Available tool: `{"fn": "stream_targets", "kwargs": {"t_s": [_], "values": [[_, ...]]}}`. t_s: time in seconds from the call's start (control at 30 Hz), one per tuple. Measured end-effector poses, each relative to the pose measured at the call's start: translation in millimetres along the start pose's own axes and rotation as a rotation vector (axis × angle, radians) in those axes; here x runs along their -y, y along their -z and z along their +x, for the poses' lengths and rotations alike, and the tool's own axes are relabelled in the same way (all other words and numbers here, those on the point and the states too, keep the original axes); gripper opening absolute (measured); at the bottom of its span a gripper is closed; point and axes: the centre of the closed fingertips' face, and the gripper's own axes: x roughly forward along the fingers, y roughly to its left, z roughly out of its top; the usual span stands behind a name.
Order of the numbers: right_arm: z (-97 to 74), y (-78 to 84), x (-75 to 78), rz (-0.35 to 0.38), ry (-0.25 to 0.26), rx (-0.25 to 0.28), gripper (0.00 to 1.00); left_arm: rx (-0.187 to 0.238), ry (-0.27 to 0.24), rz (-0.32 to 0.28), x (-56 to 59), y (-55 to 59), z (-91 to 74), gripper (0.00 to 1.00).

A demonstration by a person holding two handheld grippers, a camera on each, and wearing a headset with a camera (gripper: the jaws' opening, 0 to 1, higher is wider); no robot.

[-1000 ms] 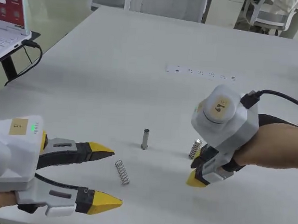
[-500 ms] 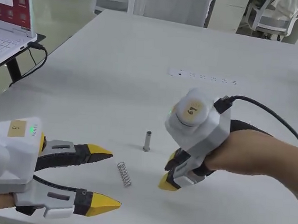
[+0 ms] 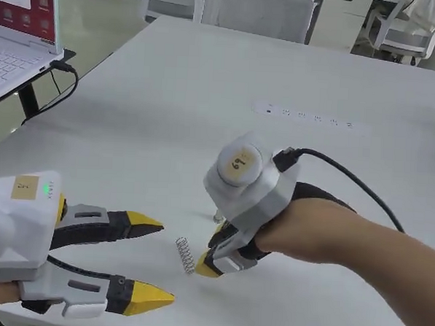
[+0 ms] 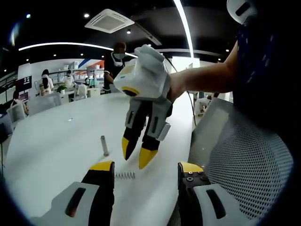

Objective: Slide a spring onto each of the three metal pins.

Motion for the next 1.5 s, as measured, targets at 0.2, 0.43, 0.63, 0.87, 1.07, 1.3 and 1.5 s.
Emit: {"fn": "stream_targets", "kwargs": {"t_s": [0.2,0.43,0.63,0.87,1.07,1.3,1.5], "values": [[13.0,-2.0,-1.2,0.040,0.019,0.001,0.22,0.000,-0.004,-0.002,-0.5,1.3,-2.8,0.48],[21.9,-3.0,5.4,0.106,0.065,0.010,0.22,-0.003,-0.009,-0.003,-0.8,3.6,-5.7,0.48],[26.3,-4.9,5.7,0.123,0.087,0.005,0.20,-0.001,-0.010,-0.002,-1.5,3.6,-6.3,0.48],[29.8,-2.2,9.1,0.093,0.109,-0.016,0.19,-0.002,-0.013,-0.002,-2.6,4.4,-7.7,0.47],[25.9,3.7,15.9,0.049,0.133,-0.046,0.15,-0.005,-0.017,-0.004,-3.5,5.8,-8.5,0.47],[20.8,12.5,21.7,0.033,0.136,-0.056,0.13,-0.012,-0.015,-0.003,-4.6,6.6,-6.7,0.47],[19.0,14.1,23.1,0.036,0.129,-0.061,0.08,-0.014,-0.014,0.001,-5.4,5.2,-5.1,0.47]]}}
